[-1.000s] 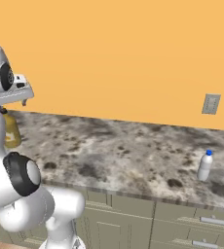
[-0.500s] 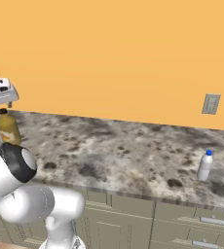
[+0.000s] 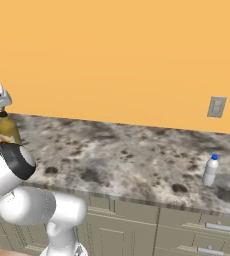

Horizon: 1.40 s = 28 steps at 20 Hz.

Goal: Place the drinks on the dining counter in a tight cluster.

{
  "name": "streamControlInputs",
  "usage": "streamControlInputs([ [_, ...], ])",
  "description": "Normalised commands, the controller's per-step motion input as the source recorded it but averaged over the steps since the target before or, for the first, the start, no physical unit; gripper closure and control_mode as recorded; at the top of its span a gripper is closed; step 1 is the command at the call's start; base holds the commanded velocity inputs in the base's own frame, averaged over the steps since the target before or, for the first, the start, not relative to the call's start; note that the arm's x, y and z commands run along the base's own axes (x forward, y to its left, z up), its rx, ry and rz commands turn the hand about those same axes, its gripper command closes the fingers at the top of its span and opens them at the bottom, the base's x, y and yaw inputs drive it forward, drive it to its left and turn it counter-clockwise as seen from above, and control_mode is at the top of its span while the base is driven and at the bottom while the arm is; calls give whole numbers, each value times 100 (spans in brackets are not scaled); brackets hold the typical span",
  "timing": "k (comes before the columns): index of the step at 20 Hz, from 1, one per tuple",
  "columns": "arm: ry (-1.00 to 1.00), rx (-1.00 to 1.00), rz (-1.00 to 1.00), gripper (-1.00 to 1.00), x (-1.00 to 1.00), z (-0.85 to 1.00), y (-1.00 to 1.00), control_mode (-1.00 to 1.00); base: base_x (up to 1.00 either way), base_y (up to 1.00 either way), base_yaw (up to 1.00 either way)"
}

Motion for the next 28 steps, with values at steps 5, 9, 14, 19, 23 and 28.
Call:
streamControlInputs([
  [5,-1,0,0,-100,15,-4,15,-100,0,0,0],
  [9,0,3,0,-100,20,-2,0,-100,0,0,0],
  [14,0,2,0,-100,25,-13,1,-100,0,0,0],
  [19,0,0,0,-100,19,-15,13,-100,0,0,0],
  [23,0,0,0,-100,15,-10,21,-100,0,0,0],
  [28,0,0,-1,-100,17,-12,19,-100,0,0,0],
])
